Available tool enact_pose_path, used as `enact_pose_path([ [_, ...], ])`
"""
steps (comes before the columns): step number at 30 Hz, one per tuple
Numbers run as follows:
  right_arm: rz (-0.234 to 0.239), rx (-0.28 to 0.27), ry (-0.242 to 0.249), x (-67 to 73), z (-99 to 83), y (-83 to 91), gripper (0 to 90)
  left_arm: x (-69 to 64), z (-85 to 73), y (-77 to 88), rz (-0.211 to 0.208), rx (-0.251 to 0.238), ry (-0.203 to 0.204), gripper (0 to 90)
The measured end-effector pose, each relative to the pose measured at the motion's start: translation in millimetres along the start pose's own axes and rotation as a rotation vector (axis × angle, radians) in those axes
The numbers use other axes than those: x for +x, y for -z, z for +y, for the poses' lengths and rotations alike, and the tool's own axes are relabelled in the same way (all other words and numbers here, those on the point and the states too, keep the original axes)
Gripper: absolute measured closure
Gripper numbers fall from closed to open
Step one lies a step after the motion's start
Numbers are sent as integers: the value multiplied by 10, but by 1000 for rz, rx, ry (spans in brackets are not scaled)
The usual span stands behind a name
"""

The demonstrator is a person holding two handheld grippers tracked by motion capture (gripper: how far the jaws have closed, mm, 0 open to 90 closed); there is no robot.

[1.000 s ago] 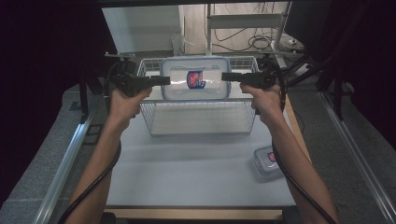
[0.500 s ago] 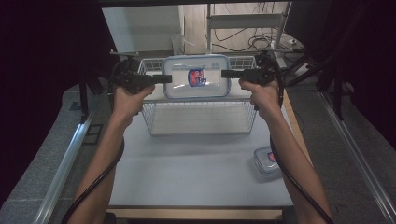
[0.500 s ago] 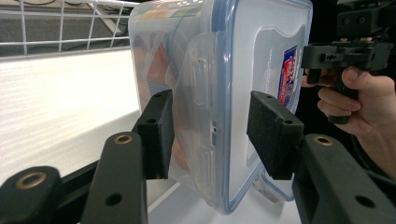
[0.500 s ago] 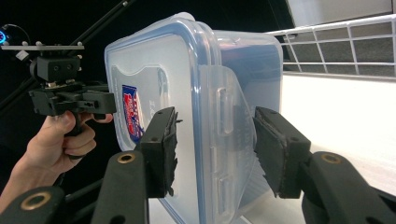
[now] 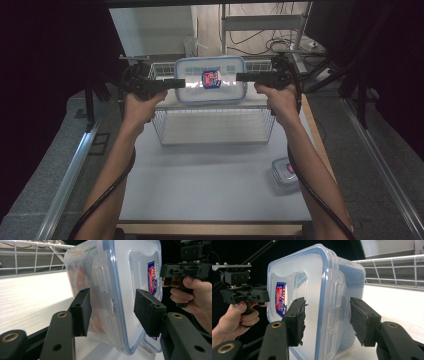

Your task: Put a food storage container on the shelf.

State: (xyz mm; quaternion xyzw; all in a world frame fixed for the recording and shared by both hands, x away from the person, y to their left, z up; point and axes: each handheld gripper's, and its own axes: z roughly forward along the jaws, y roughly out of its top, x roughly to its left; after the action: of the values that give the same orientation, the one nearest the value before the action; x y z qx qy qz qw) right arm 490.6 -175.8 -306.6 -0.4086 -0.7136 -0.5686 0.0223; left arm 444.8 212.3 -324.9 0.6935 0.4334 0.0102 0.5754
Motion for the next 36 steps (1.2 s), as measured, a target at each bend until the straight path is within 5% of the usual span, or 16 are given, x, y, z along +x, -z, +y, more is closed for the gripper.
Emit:
enact_pose_path([
  [6, -97, 30, 82, 70, -1, -35, 478, 21, -16, -25, 12, 2, 7, 405],
  [8, -124, 47, 109, 98, -23, -78, 434, 66, -28, -65, 1, 5, 43, 362],
  [12, -113, 33, 88, 68, -44, -103, 430, 106, -23, -77, -7, -6, 60, 353],
  [14, -109, 29, 79, 62, -47, -103, 428, 88, -6, -72, 36, -21, 40, 351],
  [15, -92, 23, 60, 50, -59, -95, 425, 36, 33, -80, 116, -11, 2, 359],
  [18, -83, 16, 65, 51, -65, -77, 456, -15, 60, -103, 145, 5, -39, 365],
  [21, -108, 18, 108, 104, -80, -38, 460, -145, 69, -92, 205, 5, -128, 354],
  [23, -112, 19, 120, 115, -87, -28, 461, -169, 62, -72, 212, -5, -143, 359],
  [27, -139, -4, 193, 204, -147, 96, 526, -298, -22, 78, 231, -22, -230, 501],
  [30, -154, -11, 232, 238, -184, 157, 627, -335, -81, 142, 230, -27, -257, 586],
  [32, -166, -13, 282, 300, -269, 218, 777, -359, -151, 192, 225, -22, -277, 763],
  [36, -150, -5, 324, 368, -388, 218, 870, -357, -284, 186, 202, 5, -290, 888],
])
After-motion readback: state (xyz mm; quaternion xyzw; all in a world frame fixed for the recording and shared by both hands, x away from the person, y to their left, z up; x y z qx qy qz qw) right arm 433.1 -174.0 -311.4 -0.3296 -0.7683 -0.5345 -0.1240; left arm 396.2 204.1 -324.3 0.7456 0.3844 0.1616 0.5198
